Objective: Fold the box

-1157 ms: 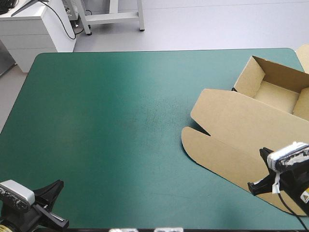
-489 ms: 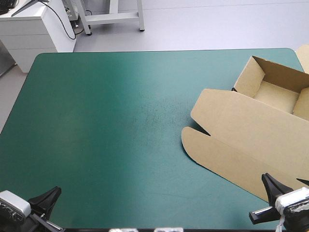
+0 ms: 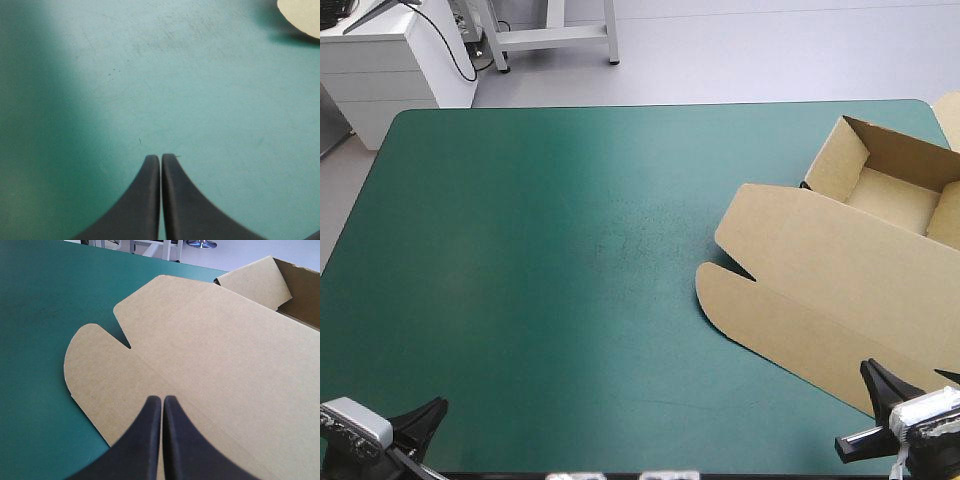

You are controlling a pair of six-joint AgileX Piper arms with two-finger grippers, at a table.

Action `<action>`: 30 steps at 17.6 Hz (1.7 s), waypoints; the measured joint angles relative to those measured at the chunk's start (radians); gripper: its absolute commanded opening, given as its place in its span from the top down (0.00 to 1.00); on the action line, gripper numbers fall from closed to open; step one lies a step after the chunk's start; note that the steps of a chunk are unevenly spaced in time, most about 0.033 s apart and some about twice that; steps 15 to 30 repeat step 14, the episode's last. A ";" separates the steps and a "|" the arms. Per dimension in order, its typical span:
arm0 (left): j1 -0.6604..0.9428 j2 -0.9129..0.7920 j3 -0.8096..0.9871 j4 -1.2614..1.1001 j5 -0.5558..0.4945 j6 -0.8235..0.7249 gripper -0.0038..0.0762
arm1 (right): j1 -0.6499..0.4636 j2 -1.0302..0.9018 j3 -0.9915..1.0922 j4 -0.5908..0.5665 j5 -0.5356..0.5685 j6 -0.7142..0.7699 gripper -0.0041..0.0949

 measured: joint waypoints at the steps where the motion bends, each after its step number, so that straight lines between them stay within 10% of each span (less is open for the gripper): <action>1: 0.000 0.000 0.004 0.000 0.012 -0.001 0.96 | 0.000 0.000 0.000 0.000 0.000 0.001 0.96; 30: 0.000 0.000 0.009 -0.012 0.072 -0.003 0.96 | 0.000 0.000 0.001 0.000 0.000 0.001 0.96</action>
